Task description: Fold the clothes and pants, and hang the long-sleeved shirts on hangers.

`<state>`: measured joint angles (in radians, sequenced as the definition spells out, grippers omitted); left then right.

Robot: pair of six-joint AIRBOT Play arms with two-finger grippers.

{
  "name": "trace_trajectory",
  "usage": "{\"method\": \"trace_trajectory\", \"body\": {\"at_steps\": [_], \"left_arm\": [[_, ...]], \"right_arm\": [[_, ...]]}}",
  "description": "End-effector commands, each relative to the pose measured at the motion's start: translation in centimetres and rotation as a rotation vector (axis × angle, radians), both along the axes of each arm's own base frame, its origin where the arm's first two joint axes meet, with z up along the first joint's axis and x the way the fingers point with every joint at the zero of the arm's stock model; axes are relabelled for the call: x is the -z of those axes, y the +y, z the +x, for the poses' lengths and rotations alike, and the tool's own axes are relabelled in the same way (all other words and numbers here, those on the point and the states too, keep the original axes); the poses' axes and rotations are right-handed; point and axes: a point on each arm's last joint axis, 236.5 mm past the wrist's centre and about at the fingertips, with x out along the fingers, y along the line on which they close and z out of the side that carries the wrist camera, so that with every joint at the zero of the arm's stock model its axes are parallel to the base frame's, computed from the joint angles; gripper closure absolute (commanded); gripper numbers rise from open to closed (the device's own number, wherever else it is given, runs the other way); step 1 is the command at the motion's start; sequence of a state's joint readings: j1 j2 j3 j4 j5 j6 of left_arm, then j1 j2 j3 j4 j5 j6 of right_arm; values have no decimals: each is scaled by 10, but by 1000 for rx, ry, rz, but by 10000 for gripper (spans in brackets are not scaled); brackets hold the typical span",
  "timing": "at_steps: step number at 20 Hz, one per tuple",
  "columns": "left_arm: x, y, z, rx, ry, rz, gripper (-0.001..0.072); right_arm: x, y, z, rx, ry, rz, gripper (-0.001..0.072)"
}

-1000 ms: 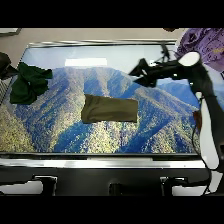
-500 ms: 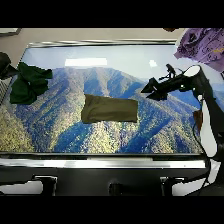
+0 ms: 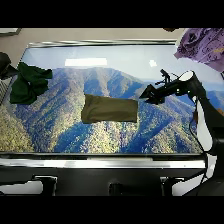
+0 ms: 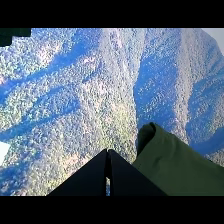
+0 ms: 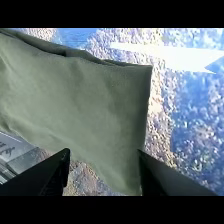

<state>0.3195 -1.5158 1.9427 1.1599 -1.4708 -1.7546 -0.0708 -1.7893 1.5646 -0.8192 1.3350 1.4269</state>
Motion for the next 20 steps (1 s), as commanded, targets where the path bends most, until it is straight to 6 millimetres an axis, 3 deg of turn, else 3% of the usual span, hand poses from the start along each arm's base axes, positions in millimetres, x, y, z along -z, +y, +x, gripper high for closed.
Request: {"method": "trace_trajectory", "body": {"at_steps": [1, 8, 16, 20], "left_arm": [[0, 1, 0, -1, 0, 0, 689], [-1, 2, 2, -4, -9, 2, 689], [-3, 3, 5, -11, -25, 4, 689], [-3, 3, 6, -12, -28, 5, 690]], "right_arm": [[13, -1, -2, -22, 15, -3, 213], [55, 10, -11, -36, 126, 37, 214], [84, 63, -44, -158, 188, 34, 239], [74, 73, -39, -134, 171, 78, 631]]}}
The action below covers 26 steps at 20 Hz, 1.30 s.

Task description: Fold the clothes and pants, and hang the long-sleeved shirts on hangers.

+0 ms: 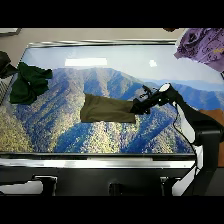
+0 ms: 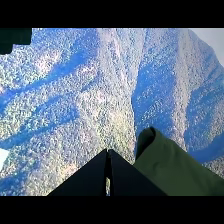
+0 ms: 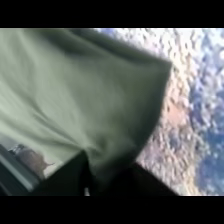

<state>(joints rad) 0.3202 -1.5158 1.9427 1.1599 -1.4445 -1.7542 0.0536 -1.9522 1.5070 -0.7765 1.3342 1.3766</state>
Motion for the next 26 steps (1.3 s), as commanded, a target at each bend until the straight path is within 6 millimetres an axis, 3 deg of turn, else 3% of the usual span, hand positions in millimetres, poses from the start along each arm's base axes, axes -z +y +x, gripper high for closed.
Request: {"method": "trace_trajectory", "body": {"at_steps": [1, 3, 5, 9, 15, 18, 20, 26], "left_arm": [[0, 1, 1, -3, -4, 1, 689], [0, 1, 1, -3, -4, 1, 689], [0, 1, 1, -2, -4, 1, 689], [0, 1, 0, -2, -1, 1, 689], [1, 0, -1, 1, 6, 0, 689], [1, 0, -1, 1, 6, 0, 689], [1, 0, -1, 1, 6, -1, 689], [1, 0, -1, 1, 6, -1, 689]], "right_arm": [[-16, 11, 12, 51, -38, 53, 682], [-43, 4, 38, 152, -96, 97, 683], [-73, -19, 65, 277, -160, 118, 683], [-129, -99, 100, 541, -255, 108, 683], [-203, -240, 117, 928, -410, 80, 684], [-239, -310, 107, 1121, -485, 49, 685], [-258, -347, 91, 1206, -526, 6, 685], [-286, -424, 20, 1425, -508, -194, 685]]}}
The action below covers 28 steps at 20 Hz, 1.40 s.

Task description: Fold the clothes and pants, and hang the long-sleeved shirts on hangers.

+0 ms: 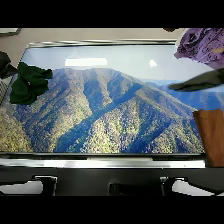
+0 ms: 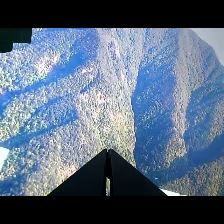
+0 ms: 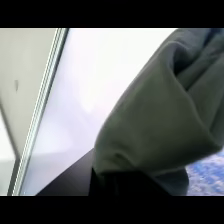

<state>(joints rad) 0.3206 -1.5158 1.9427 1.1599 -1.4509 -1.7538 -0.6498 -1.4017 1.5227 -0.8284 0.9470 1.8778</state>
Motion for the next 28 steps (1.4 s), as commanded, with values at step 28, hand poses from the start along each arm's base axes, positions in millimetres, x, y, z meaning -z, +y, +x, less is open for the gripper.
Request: {"method": "trace_trajectory", "body": {"at_steps": [28], "left_arm": [[-1, -4, 0, 9, -1, -17, 689]], "right_arm": [[20, -91, -197, 61, 589, -415, 684]]}}
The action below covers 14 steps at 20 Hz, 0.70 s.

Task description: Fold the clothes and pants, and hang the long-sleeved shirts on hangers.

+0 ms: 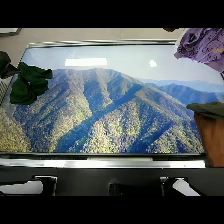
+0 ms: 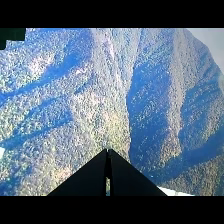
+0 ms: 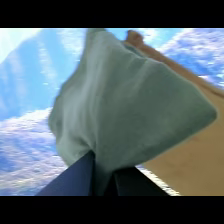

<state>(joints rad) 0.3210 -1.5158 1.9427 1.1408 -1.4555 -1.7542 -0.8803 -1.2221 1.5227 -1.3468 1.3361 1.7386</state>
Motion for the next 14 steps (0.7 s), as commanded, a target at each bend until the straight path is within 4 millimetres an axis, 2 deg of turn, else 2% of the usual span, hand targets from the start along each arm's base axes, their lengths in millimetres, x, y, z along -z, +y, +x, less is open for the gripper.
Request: {"method": "trace_trajectory", "body": {"at_steps": [1, 3, 9, 14], "left_arm": [[0, 0, 0, 0, 0, 1, 689], [0, 0, 0, 1, 0, 1, 689], [0, 0, 0, 2, -1, 3, 689], [0, 0, 0, 2, -1, 3, 689]], "right_arm": [[7, -13, -23, 18, 103, -58, 684], [24, -19, -33, 31, 169, -58, 684], [118, -20, -86, 39, 441, -10, 684], [154, -20, -109, 42, 536, -19, 684]]}}
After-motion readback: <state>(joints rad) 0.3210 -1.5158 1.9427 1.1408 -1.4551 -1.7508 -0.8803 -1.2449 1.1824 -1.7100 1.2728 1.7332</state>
